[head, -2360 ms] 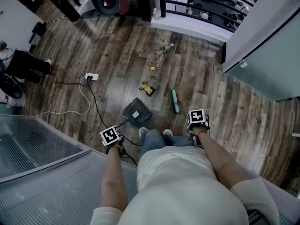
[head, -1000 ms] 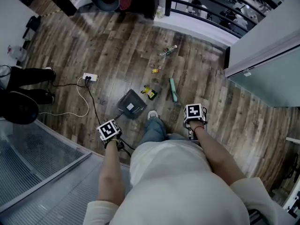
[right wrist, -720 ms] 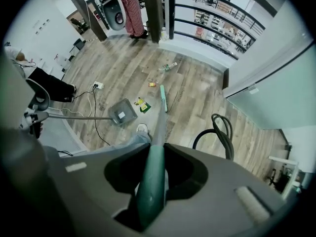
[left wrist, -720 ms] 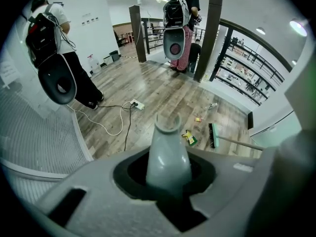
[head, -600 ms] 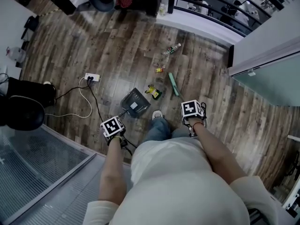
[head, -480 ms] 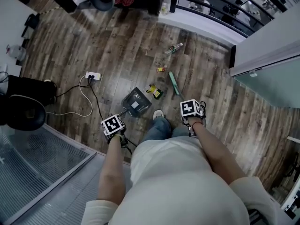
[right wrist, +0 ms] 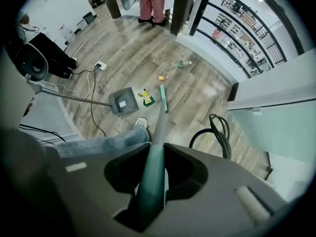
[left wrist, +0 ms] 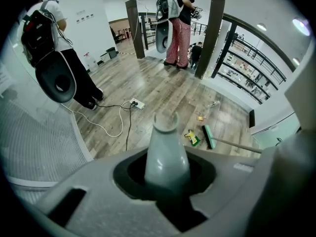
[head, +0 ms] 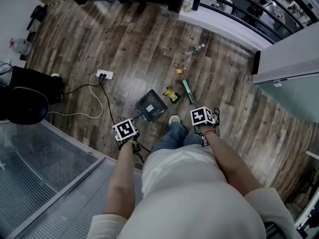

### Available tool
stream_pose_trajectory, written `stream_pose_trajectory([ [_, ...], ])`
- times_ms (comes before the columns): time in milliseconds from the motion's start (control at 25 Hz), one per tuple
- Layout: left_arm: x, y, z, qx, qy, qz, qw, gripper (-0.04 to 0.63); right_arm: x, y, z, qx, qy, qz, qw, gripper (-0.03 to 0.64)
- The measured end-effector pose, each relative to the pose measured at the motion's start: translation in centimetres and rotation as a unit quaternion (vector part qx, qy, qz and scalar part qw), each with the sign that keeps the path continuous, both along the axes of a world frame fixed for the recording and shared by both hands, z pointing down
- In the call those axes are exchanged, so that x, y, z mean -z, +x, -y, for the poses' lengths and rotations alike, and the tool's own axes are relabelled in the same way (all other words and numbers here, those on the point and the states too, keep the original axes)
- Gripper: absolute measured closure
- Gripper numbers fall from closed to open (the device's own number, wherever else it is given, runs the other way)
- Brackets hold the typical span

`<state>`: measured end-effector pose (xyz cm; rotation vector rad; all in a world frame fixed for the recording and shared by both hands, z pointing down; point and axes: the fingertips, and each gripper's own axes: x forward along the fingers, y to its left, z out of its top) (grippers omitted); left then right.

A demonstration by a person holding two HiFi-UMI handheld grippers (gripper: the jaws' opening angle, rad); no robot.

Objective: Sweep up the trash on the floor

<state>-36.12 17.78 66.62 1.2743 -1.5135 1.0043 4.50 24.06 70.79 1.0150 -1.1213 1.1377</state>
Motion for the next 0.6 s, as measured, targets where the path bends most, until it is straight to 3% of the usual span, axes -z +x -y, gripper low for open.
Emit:
stream_pose_trajectory([
  [160, -0.1, -0.6, 0.6, 0.001, -0.001, -0.003, 1.0, 0.502, -0.2, -1.8, 0.4, 0.011, -0.007, 0.007, 1.0, 0.518],
  [360, 0.1, -1.4, 1.2, -0.002, 0.001, 0.012, 0.9999, 0.502, -0.2, -3.5, 0.8, -0.018, -0.013, 0.015, 1.0, 0.518],
  [600, -0.6, -1.1, 1.2, -0.002, 0.008, -0.005, 1.0, 0.502, -0.1, -5.0, 0.9, -0.034, -0.017, 0.025, 0.999, 0.518],
])
